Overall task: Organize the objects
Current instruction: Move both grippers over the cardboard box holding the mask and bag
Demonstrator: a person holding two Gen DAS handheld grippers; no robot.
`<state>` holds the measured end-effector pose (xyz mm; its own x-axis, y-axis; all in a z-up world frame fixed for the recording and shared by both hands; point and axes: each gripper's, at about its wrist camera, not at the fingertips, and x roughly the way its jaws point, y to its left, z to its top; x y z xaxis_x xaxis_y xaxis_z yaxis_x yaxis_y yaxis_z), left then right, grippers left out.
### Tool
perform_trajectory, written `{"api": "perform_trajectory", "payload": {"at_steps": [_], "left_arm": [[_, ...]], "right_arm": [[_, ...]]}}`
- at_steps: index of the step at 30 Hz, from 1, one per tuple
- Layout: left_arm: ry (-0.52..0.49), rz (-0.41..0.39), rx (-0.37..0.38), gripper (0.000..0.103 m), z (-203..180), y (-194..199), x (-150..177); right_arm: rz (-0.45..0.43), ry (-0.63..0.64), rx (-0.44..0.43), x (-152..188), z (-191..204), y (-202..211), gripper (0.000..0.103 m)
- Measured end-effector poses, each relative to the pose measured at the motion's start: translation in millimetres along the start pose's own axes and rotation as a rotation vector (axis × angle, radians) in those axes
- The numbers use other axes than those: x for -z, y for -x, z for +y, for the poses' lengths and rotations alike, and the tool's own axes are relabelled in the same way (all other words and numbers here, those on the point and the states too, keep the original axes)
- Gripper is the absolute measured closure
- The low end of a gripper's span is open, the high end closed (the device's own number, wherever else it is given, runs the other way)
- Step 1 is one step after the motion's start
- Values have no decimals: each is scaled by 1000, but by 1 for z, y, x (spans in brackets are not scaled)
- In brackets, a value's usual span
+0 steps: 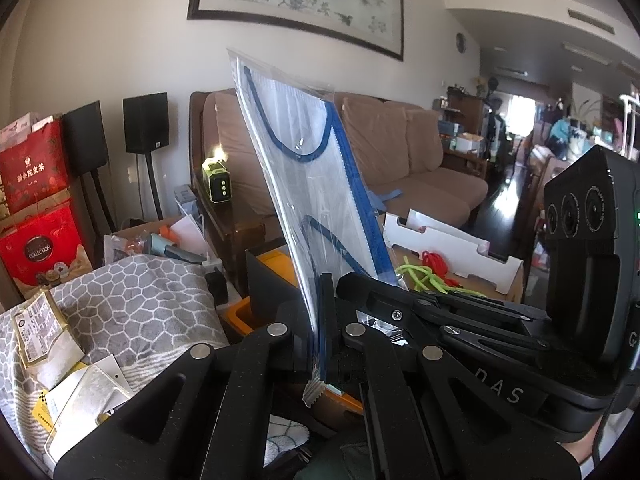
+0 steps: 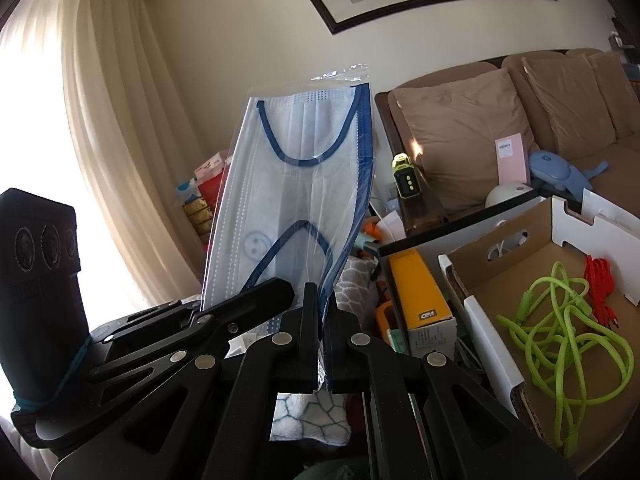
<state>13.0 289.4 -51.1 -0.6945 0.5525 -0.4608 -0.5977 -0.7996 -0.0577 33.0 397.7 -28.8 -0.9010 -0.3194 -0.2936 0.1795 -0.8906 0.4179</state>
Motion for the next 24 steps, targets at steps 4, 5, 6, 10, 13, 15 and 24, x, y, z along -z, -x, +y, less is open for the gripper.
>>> {"api": "perform_trajectory", "payload": {"at_steps": [4,5,6,10,13,15,24], "left_arm": [[3,5,7,103,0,-3,-1],[3,7,8,103,-1,-3,-1],[2,8,9,103,-1,-4,-1],[1,12,15,103,-2,-6,-2],[-3,16,18,103,-3,-8,-2],[-4,19,20,103,-4,-9,-3],[-8,36,28,103,-6,-15,-3]], "right_arm": [[-1,-14,5,0,-2,1,99],[-1,-15,6,0,-3,1,100],[-1,-16,8,0,-3,1,100],[-1,-23,13,-1,-6,2,99],[0,-27,17,-1,-8,2,100],[1,-29,20,-2,-9,3,100],[9,-43,31,-2,-13,2,100]]}}
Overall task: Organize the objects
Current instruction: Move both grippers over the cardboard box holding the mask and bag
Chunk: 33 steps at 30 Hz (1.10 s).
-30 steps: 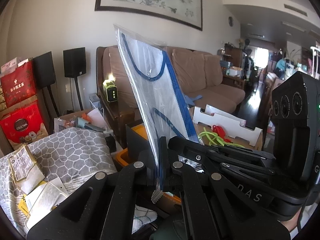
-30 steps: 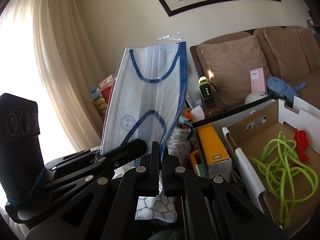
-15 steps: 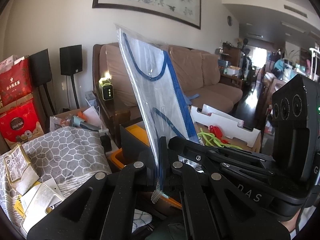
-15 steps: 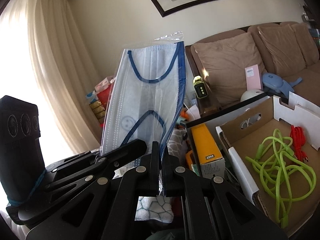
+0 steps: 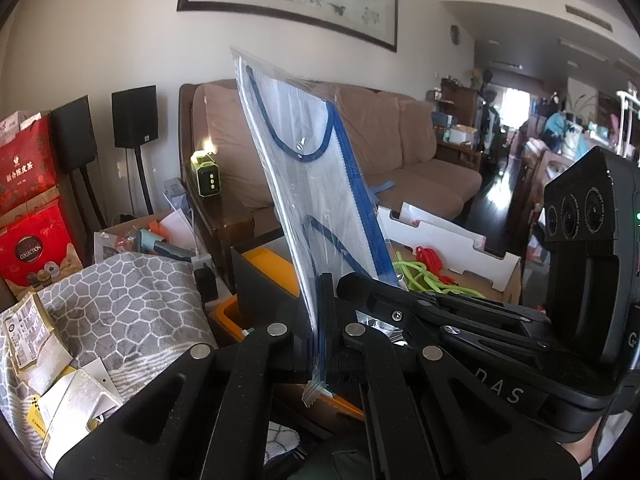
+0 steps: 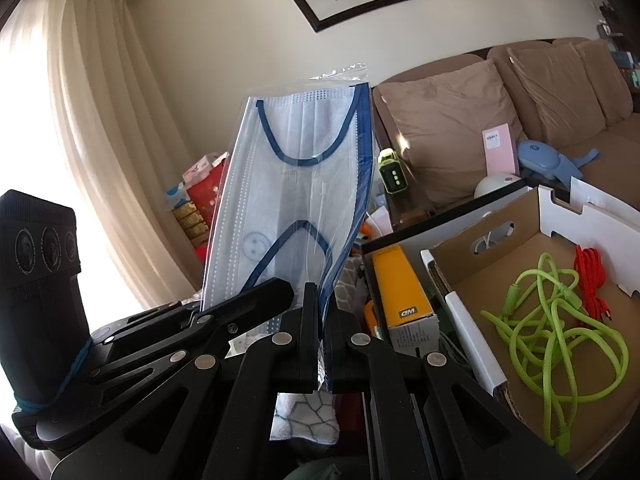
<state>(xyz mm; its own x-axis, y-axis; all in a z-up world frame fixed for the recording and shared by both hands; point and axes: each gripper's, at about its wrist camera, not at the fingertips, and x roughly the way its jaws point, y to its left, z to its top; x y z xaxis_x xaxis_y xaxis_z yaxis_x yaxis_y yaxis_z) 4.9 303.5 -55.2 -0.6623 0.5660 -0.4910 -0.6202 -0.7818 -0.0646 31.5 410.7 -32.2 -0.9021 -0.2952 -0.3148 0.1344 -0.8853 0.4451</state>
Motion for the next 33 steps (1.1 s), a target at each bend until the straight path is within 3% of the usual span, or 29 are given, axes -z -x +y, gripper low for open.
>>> {"api": "perform_trajectory", "payload": {"at_steps": [33], "left_arm": [[0,7,-4,103,-4,0,-3]], "right_arm": [[10,-17,-3,-6,2,5,99]]}}
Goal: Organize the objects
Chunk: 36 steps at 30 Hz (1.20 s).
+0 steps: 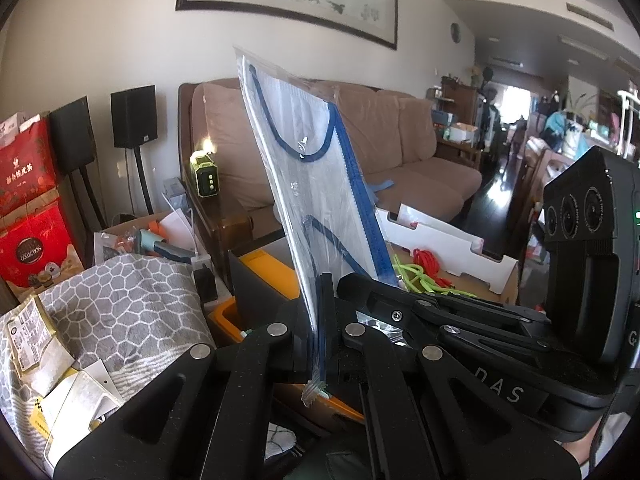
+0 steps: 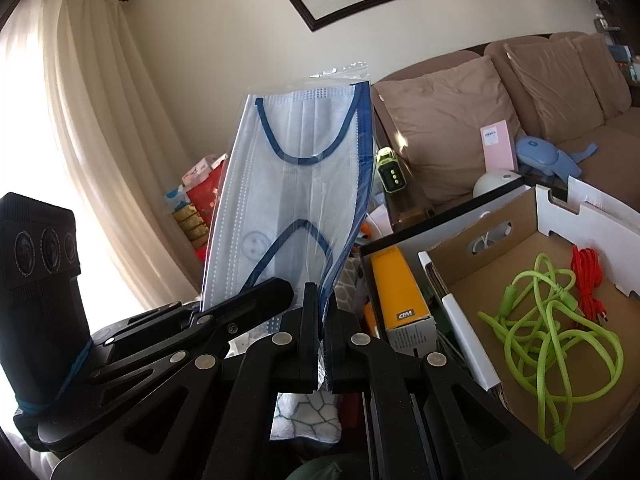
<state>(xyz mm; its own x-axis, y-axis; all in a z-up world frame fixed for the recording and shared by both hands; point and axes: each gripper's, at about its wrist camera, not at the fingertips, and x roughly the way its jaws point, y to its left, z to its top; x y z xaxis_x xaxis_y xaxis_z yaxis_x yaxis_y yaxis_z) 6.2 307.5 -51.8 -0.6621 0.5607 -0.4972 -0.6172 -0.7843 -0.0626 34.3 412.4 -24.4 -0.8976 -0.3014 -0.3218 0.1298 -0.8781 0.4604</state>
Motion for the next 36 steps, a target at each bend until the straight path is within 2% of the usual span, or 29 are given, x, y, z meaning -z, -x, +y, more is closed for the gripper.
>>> {"api": "perform_trajectory", "payload": {"at_steps": [13,20,36], "left_arm": [[12,11,6,103,-5,4,1],[-17,15,31,103,-18,9,0],[-50,-2,78,103,-49,13,-20]], "right_arm": [[2,-13,6,2,2,10,100],[-27,-23,31,5,0,29,100],[-68,-45,68,-14,-9,61,100]]}}
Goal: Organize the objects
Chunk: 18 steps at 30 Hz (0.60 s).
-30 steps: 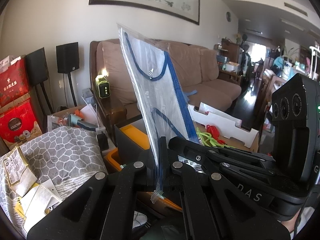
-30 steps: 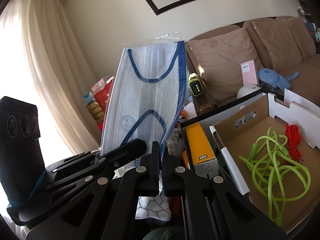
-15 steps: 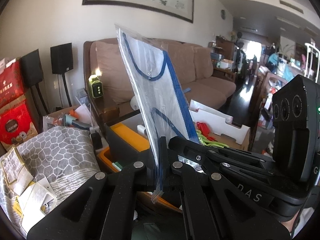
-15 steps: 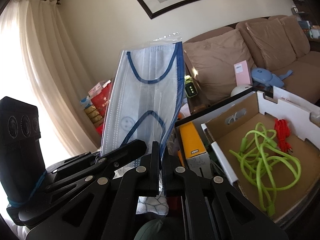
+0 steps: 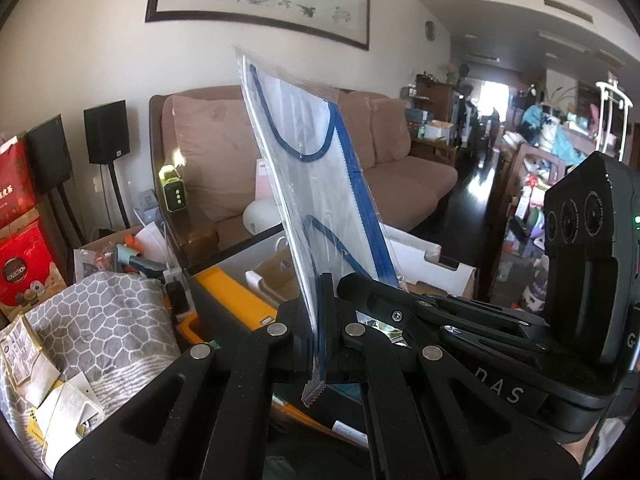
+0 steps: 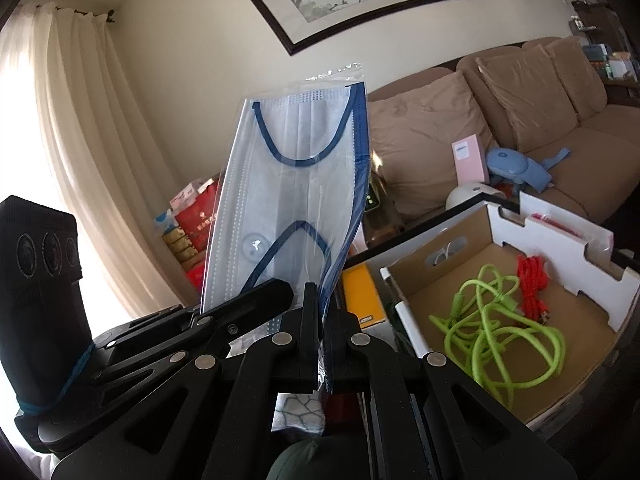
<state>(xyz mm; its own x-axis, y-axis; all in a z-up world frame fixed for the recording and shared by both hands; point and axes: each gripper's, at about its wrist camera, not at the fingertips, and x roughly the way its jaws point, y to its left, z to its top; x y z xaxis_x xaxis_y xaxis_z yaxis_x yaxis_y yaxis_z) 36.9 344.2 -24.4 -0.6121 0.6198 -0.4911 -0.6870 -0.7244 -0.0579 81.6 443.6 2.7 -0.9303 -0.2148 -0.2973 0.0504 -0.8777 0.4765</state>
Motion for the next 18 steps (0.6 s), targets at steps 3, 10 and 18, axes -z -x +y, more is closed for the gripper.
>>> {"api": "perform_trajectory", "payload": {"at_steps": [3,10,18], "left_arm": [[6,-1,9,103,-3,-2,-3],[5,-1,18,103,-7,-4,-8],[19,1,27,103,-4,-9,-7]], "right_arm": [[-1,-6,6,-4,-3,3,100],[-7,-8,13,-7,-6,7,100],[-1,-13,19,-7,-9,6,100]]}}
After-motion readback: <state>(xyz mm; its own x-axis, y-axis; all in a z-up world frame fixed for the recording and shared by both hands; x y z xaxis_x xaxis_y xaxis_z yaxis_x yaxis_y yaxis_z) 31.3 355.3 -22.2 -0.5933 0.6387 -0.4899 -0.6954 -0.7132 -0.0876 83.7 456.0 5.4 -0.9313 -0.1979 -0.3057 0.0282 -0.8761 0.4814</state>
